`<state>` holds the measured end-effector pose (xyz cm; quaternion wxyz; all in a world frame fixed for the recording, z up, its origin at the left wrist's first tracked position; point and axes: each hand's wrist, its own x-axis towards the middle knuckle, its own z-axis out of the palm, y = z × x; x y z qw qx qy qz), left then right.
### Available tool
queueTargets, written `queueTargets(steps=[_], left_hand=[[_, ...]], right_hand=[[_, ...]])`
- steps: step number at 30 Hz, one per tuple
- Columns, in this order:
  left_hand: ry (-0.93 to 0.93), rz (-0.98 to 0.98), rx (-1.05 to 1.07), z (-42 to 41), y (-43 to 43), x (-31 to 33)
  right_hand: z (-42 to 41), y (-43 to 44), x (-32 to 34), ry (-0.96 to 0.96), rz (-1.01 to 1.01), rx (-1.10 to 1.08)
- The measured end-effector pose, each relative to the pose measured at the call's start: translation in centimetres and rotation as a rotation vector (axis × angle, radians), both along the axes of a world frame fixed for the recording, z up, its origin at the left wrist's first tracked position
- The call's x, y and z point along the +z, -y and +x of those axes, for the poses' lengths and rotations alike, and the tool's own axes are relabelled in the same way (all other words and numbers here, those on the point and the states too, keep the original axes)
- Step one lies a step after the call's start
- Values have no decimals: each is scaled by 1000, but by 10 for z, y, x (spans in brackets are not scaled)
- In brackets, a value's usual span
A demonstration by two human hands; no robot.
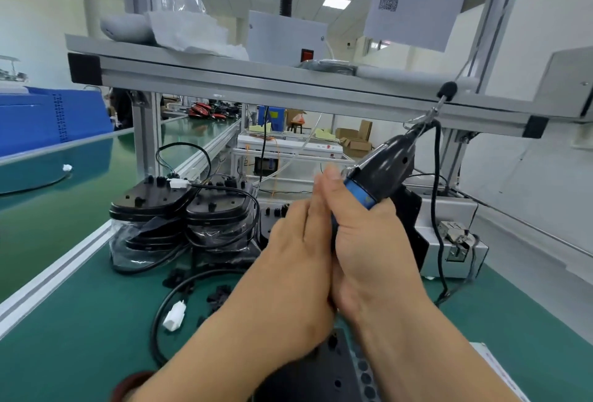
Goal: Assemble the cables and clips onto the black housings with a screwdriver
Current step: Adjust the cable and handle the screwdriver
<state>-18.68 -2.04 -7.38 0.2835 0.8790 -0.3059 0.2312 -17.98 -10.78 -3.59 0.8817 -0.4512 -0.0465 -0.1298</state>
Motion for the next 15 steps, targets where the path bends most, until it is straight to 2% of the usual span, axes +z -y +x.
queueTargets(steps=[2, 4, 8, 11, 13, 15], left_hand=[[78, -43, 113, 12, 9, 0], [34, -115, 122, 22, 14, 5], [-323, -391, -85, 37, -2, 18], [-628, -576, -361, 40, -17, 23], [-722, -585, -493, 39, -21, 24], [-716, -547, -529, 37, -18, 25]], right_hand=[[0, 5, 0, 6, -34, 36], [-1, 11, 2, 22, -123, 56], [1, 31, 7, 35, -312, 32], [1, 40, 12, 112, -441, 42], [-1, 38, 12, 126, -503, 145], [-1, 32, 10, 120, -520, 152]])
